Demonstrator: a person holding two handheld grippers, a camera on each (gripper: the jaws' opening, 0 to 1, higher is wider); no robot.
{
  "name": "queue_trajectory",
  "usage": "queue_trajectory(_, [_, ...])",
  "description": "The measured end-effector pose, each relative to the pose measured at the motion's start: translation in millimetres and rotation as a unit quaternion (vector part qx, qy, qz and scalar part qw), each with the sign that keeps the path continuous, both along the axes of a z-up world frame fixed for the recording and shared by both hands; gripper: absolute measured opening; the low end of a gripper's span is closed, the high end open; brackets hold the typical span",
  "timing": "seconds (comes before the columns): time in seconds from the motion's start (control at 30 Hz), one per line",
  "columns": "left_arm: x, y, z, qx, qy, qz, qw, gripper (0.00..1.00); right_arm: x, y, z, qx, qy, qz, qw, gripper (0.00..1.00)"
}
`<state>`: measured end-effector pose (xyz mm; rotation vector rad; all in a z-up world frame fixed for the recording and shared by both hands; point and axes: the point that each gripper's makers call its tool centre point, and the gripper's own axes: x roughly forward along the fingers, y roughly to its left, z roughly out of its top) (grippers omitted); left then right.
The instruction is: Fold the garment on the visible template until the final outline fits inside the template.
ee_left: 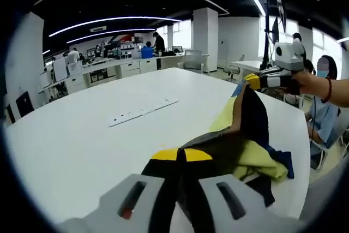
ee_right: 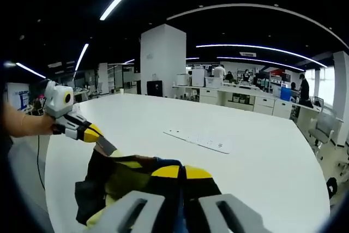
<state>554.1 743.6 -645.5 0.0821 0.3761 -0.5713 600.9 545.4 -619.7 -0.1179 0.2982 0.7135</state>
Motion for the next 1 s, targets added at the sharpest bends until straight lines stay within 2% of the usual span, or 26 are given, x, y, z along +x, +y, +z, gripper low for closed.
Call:
queue_trajectory(0.17, [22.2,4.8,2.7,0.019,-0.007,0.022,0.9996,0.00,24.0,3.6,-1.1,0.002,0.000,-0.005,1.0000,0.00])
queue_trajectory(0.33, [45.0,12.8,-4.9,0.005,0.002,0.056,0.9984,0.00,51.4,5.1,-11.4,0.015,0.020,-0.020,0.9995,0.00])
queue_trajectory(0.37, [49.8,14.7,-6.4,0.008,-0.002,0.063,0.9980,0.00,58.5,5.0,-15.3,0.019,0.025,-0.025,0.9992,0.00])
queue_trajectory(0.4, [56.4,22.0,-12.1,0.030,0.000,0.083,0.9961,0.00,62.9,4.8,-18.1,0.019,0.028,-0.030,0.9990,0.00])
queue_trajectory(0.57, [78.7,17.8,-27.7,0.040,0.008,0.089,0.9952,0.00,89.0,8.1,-41.8,0.021,0.051,-0.051,0.9972,0.00])
queue_trajectory(0.67, [91.8,16.9,-39.0,0.035,0.020,0.101,0.9941,0.00,101.1,8.5,-54.5,0.018,0.062,-0.061,0.9960,0.00])
queue_trajectory(0.7, [96.4,19.3,-43.7,0.032,0.029,0.117,0.9921,0.00,106.1,8.4,-61.5,0.024,0.074,-0.070,0.9945,0.00])
queue_trajectory(0.77, [104.5,16.9,-48.1,0.022,0.032,0.118,0.9923,0.00,114.3,9.5,-70.5,0.033,0.087,-0.079,0.9925,0.00])
queue_trajectory(0.9, [116.4,20.3,-61.6,0.022,0.046,0.130,0.9902,0.00,127.8,9.8,-88.1,0.028,0.106,-0.092,0.9897,0.00])
queue_trajectory(1.0, [122.8,21.9,-67.5,0.009,0.053,0.140,0.9887,0.00,134.0,10.1,-100.7,0.027,0.122,-0.103,0.9868,0.00])
